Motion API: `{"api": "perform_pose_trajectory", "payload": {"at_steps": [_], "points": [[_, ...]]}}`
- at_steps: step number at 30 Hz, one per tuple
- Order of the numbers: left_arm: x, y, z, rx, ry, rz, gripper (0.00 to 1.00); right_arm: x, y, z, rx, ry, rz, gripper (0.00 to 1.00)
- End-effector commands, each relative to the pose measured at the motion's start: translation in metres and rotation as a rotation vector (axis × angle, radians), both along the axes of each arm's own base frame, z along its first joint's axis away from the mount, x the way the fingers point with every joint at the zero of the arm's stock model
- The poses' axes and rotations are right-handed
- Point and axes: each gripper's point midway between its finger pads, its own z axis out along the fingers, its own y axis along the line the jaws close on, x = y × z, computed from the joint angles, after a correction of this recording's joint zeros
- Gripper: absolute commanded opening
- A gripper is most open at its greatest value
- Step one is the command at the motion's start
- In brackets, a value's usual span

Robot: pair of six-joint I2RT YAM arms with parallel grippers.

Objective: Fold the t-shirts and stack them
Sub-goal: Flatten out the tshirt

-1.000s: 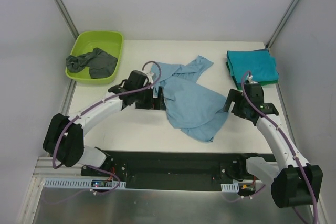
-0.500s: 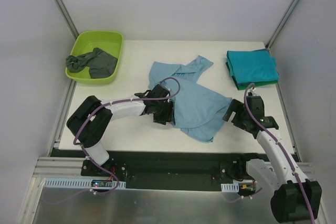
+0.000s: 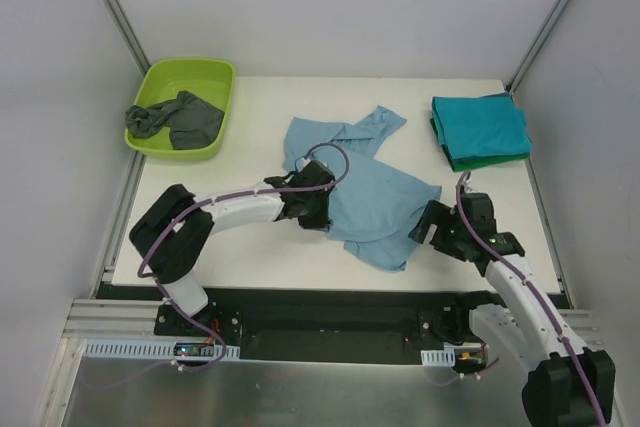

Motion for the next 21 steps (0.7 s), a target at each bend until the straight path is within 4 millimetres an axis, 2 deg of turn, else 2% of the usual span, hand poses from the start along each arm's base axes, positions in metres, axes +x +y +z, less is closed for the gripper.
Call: {"api": "perform_pose_trajectory", "payload": {"at_steps": [1, 3, 5, 10, 13, 15, 16, 19, 21], "points": [[0.018, 0.016, 0.063, -0.036, -0.198, 0.06, 0.0, -0.003, 0.036, 0.003, 0.053, -0.006, 0.167, 0.93], [0.02, 0.024, 0.083, -0.069, -0.249, 0.081, 0.0, -0.001, 0.043, -0.007, 0.038, 0.037, 0.17, 0.9], [0.025, 0.034, 0.101, -0.098, -0.292, 0.107, 0.0, 0.003, 0.054, -0.018, 0.055, 0.075, 0.169, 0.83], [0.039, 0.058, 0.117, -0.133, -0.326, 0.179, 0.0, 0.001, 0.069, -0.039, 0.033, 0.119, 0.15, 0.72], [0.046, 0.072, 0.115, -0.107, -0.348, 0.208, 0.0, 0.005, 0.076, -0.046, 0.032, 0.1, 0.117, 0.53], [0.05, 0.077, 0.116, -0.128, -0.331, 0.224, 0.0, 0.013, 0.065, -0.051, -0.021, 0.088, 0.044, 0.35], [0.054, 0.081, 0.118, -0.134, -0.335, 0.236, 0.0, 0.017, 0.061, -0.05, -0.041, 0.077, 0.022, 0.23], [0.071, 0.093, 0.142, -0.156, -0.397, 0.266, 0.0, 0.03, 0.05, -0.039, -0.104, 0.021, -0.014, 0.0], [0.081, 0.1, 0.17, -0.176, -0.474, 0.289, 0.0, 0.041, 0.045, -0.018, -0.126, -0.046, -0.029, 0.0]]}}
